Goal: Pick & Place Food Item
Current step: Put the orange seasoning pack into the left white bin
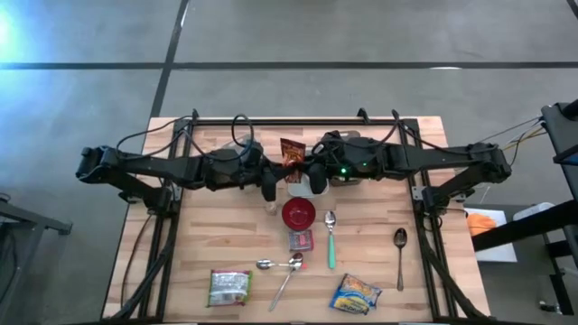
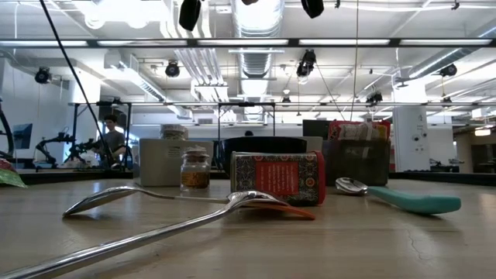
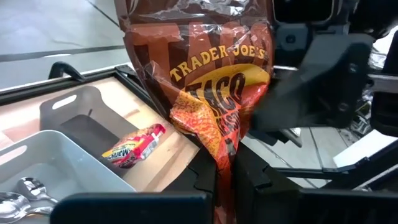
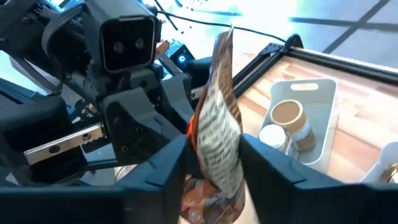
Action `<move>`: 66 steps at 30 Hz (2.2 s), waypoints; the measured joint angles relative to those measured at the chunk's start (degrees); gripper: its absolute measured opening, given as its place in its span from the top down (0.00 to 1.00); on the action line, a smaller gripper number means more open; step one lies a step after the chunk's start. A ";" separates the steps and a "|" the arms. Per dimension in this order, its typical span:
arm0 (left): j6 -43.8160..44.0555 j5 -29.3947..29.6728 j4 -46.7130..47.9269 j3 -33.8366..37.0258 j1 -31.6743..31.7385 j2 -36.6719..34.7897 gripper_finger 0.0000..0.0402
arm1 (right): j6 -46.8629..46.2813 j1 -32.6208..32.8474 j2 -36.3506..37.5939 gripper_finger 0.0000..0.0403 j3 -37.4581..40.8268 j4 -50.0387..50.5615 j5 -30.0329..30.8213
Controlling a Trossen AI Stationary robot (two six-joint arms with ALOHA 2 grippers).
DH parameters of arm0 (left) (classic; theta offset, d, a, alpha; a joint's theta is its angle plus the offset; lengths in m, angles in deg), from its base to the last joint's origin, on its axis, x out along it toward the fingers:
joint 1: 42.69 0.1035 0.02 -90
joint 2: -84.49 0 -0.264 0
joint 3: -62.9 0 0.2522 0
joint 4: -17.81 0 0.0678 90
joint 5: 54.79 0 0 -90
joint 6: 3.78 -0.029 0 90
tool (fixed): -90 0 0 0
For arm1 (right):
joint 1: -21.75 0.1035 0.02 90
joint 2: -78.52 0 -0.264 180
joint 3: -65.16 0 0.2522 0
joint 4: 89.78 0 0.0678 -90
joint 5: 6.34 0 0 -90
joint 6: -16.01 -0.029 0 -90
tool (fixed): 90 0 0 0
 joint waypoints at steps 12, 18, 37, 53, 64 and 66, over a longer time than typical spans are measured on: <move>0.20 -0.87 -0.37 0.00 -0.07 0.00 0.87 | 2.61 0.00 0.09 0.94 -0.05 -0.14 -0.80; 0.18 -5.64 0.04 0.00 0.00 -0.45 0.59 | 6.58 -0.24 0.57 0.95 -0.09 0.84 -6.51; -16.43 -19.33 26.24 -11.75 2.00 -0.63 0.14 | 11.78 -2.91 -2.02 0.95 -0.11 11.76 -31.41; -22.64 -34.28 27.82 -14.99 5.25 5.09 0.15 | 12.13 -2.84 -3.48 0.95 -0.06 8.34 -34.71; -25.57 -36.69 27.04 -14.73 5.75 6.75 0.57 | 12.59 -2.84 -3.65 0.95 -0.07 7.08 -35.12; -25.77 -36.73 26.98 -14.73 6.05 6.69 0.71 | 12.61 -2.84 -3.65 0.95 -0.07 7.10 -35.11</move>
